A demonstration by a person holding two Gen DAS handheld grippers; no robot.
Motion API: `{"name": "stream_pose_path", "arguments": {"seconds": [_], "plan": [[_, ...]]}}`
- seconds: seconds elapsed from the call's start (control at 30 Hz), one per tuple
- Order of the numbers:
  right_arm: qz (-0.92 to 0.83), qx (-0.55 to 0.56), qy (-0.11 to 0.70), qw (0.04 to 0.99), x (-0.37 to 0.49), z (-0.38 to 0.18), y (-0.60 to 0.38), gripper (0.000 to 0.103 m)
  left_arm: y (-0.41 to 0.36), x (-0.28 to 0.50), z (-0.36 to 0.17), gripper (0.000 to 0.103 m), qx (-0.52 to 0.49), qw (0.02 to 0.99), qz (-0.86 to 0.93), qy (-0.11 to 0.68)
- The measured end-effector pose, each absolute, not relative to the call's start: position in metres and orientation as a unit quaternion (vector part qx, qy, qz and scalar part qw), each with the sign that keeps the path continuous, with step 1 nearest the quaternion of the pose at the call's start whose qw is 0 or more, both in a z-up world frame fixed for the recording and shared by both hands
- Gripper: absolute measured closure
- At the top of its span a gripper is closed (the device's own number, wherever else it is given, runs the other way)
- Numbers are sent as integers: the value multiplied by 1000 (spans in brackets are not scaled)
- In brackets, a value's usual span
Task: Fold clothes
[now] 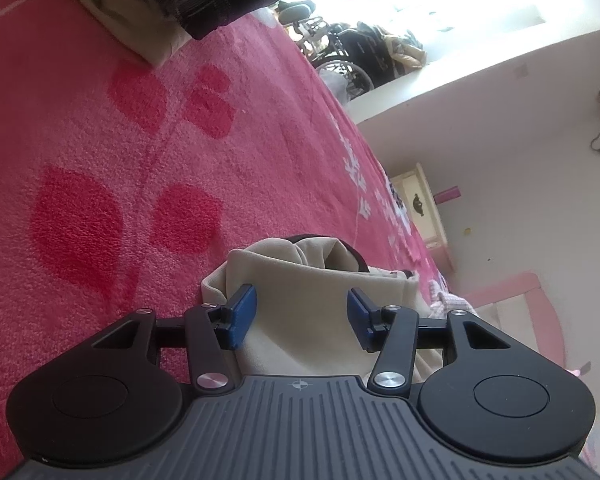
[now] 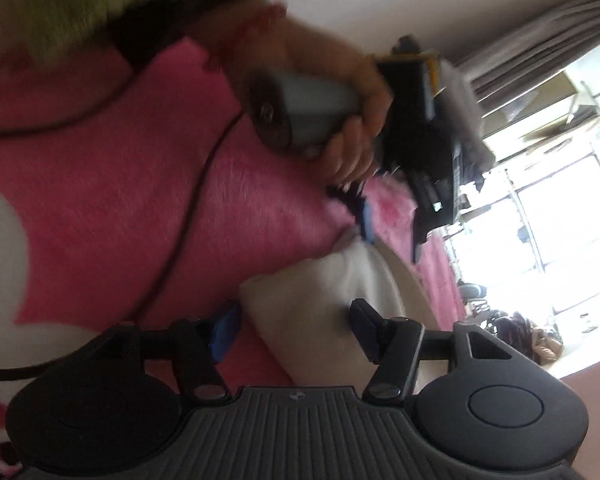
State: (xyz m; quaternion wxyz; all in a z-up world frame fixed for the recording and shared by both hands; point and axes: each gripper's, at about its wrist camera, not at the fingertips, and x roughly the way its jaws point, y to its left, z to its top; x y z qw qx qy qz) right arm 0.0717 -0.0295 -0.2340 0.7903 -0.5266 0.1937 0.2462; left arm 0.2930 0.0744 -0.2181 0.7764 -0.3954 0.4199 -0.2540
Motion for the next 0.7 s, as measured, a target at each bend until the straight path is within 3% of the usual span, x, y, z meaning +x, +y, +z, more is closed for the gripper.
{"name": "stream_pose_path", "arguments": {"seconds": [0.1, 0.2, 0.33, 0.5, 0.57, 0.7], "plan": [[241, -523, 185, 796, 87, -237, -26, 35, 76, 295, -220, 52, -407, 769, -255, 422], [230, -517, 188, 803, 102, -239, -24, 44, 78, 295, -221, 52, -411, 766, -255, 423], [204, -533, 181, 801, 104, -240, -20, 46, 78, 294, -221, 52, -409, 767, -255, 423], [184, -553, 189, 790, 119, -250, -16, 35, 77, 294, -220, 52, -407, 769, -254, 422], [183, -545, 195, 795, 129, -248, -16, 40, 76, 295, -219, 52, -405, 770, -254, 422], [158, -509, 213, 819, 145, -236, -17, 73, 82, 295, -214, 49, -411, 778, -245, 408]]}}
